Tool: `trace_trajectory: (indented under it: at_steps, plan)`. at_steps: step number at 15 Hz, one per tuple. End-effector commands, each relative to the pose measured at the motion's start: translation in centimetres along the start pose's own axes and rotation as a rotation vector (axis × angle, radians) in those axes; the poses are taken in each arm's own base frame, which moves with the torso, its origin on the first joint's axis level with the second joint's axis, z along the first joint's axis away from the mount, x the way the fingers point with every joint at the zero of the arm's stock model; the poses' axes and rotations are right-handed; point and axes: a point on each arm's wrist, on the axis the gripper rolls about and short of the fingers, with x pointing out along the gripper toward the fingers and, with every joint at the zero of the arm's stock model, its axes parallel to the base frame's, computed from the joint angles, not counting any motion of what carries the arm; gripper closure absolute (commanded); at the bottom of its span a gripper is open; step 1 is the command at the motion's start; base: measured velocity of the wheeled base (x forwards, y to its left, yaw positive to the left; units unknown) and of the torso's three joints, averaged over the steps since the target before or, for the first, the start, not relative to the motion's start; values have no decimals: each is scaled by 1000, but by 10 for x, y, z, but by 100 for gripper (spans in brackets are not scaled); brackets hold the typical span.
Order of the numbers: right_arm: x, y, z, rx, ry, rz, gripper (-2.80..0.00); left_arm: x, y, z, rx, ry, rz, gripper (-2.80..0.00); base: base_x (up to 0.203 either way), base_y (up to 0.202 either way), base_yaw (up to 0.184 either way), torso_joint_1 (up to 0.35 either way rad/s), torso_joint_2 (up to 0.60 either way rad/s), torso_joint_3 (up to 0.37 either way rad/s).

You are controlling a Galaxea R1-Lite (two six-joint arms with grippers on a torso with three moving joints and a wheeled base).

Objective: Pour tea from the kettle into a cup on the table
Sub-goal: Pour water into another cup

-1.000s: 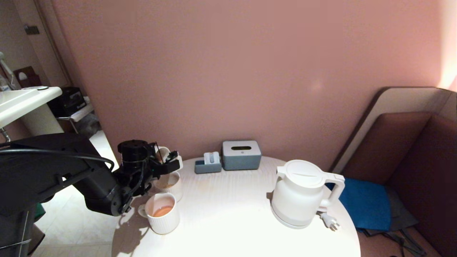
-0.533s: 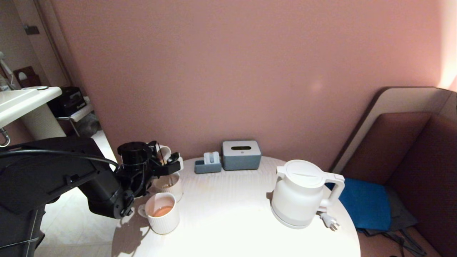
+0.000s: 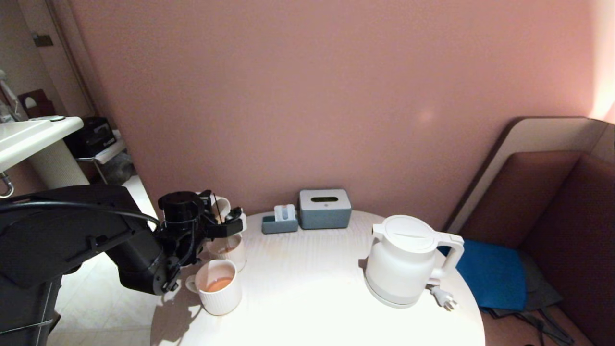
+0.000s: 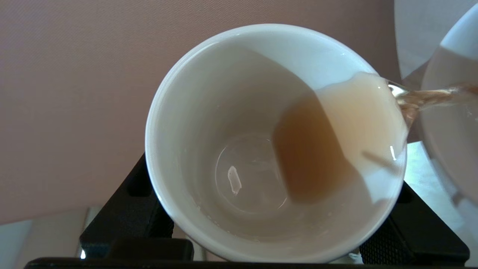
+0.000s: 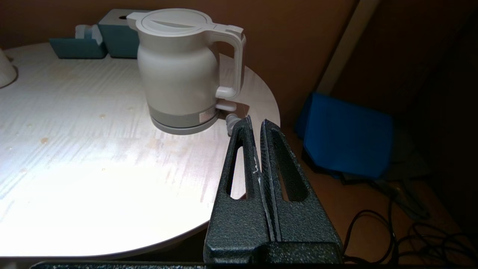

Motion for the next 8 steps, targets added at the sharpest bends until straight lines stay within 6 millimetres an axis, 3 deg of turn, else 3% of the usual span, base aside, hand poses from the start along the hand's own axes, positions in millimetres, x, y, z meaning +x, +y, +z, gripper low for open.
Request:
trace_trajectory:
  at_steps: [1, 8]
  plan:
    - [0, 0, 0, 0, 2, 1, 0, 0, 2, 0, 8, 0, 22, 0, 0, 0, 0, 0, 0, 0]
    - [0, 0, 0, 0, 2, 1, 0, 0, 3, -1, 52, -6, 84, 0, 0, 0, 0, 0, 0, 0]
